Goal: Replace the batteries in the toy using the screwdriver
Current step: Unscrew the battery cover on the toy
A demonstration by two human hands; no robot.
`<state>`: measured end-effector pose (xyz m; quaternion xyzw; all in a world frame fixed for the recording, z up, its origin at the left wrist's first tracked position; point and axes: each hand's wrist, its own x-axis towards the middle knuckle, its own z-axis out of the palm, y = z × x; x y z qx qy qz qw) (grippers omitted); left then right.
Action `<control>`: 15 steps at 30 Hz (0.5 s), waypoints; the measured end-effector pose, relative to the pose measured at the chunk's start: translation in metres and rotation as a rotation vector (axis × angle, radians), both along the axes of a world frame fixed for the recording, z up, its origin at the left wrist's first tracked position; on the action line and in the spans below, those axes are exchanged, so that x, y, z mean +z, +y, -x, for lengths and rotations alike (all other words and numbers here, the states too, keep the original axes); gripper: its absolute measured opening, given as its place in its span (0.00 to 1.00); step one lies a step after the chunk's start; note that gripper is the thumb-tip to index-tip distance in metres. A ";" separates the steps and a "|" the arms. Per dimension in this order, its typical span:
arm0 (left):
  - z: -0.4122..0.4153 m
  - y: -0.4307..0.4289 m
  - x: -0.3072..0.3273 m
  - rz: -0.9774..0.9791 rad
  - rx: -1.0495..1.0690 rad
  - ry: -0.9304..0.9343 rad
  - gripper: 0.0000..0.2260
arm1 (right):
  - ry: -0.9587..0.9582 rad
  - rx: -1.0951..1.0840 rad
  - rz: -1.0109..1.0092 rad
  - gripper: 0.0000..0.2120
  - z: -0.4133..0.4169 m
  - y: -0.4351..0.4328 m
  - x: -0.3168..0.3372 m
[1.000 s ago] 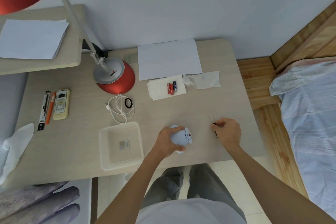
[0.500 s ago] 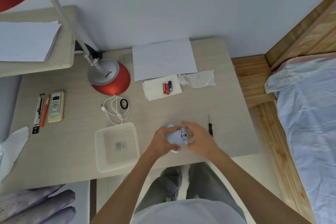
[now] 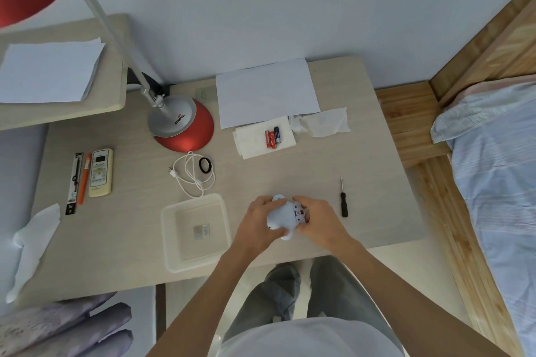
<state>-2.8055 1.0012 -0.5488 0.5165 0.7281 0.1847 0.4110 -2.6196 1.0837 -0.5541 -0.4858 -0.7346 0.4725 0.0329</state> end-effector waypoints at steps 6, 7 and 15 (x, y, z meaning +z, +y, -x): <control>0.027 0.002 0.022 -0.176 -0.433 0.437 0.31 | -0.040 0.013 -0.012 0.30 0.004 0.001 0.002; 0.029 0.005 0.026 -0.197 -0.507 0.484 0.31 | -0.045 0.020 -0.012 0.30 0.004 0.001 0.003; 0.033 0.021 0.027 -0.168 -0.847 0.592 0.40 | -0.129 0.074 -0.064 0.32 0.006 0.003 0.004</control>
